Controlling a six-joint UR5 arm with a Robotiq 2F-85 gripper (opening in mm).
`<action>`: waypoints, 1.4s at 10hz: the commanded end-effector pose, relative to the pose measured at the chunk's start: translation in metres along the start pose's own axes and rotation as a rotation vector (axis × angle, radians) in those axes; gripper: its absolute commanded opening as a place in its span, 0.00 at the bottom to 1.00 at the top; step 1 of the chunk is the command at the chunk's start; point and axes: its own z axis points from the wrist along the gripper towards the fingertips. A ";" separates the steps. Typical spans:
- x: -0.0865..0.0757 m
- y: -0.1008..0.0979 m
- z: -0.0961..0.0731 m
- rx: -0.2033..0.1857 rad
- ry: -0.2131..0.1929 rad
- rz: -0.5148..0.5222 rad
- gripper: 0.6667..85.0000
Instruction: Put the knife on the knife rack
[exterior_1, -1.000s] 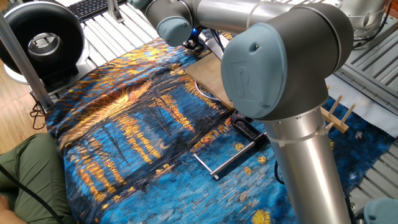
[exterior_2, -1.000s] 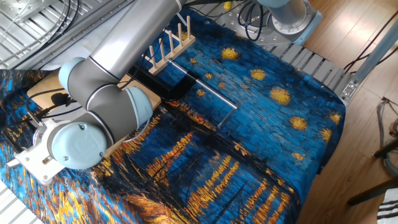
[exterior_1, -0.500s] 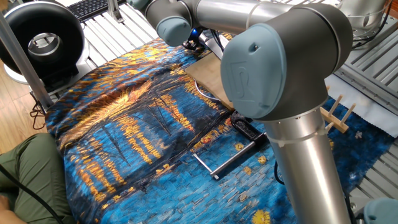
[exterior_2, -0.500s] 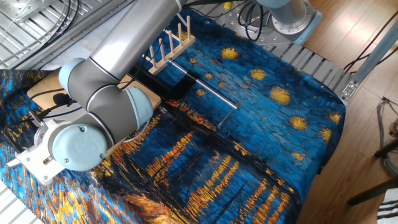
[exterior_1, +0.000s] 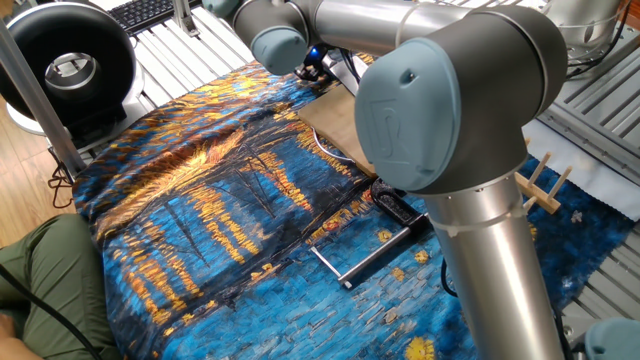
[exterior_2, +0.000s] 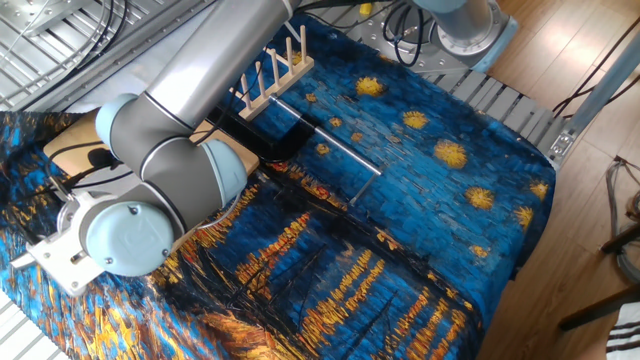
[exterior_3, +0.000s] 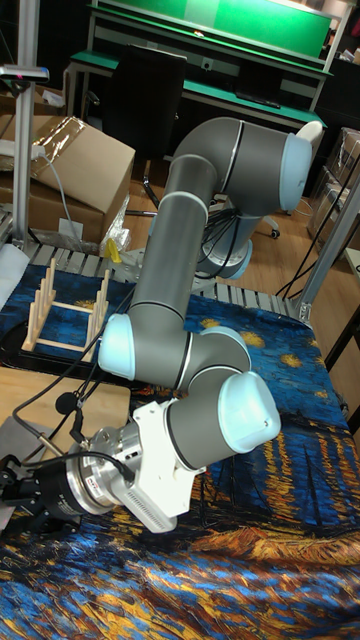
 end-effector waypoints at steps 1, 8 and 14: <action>0.005 0.002 0.003 -0.019 0.012 0.013 0.68; 0.004 0.005 0.007 -0.026 0.007 0.024 0.67; 0.004 0.004 0.009 -0.017 0.001 0.034 0.57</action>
